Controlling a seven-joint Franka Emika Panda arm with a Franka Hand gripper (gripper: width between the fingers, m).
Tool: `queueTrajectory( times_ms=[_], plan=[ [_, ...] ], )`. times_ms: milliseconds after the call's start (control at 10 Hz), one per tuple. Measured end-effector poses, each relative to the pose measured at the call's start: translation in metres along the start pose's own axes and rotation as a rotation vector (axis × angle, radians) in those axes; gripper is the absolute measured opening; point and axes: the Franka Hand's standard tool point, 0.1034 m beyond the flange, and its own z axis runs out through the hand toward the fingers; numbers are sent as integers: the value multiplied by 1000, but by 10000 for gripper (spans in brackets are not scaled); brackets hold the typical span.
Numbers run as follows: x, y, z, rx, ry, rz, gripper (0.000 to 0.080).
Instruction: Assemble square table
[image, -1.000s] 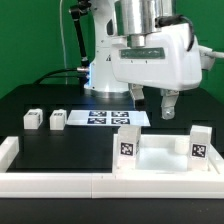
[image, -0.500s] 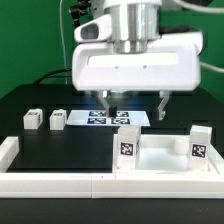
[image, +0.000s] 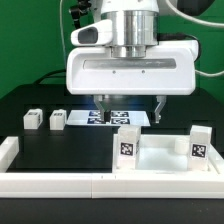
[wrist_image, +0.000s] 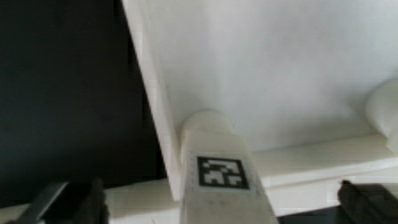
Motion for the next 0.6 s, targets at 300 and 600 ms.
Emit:
queueTrajectory(
  times_ms=[300, 600],
  plan=[
    [-28, 32, 54, -20, -77, -51, 649],
    [-36, 31, 74, -20, -68, -58, 649]
  ],
)
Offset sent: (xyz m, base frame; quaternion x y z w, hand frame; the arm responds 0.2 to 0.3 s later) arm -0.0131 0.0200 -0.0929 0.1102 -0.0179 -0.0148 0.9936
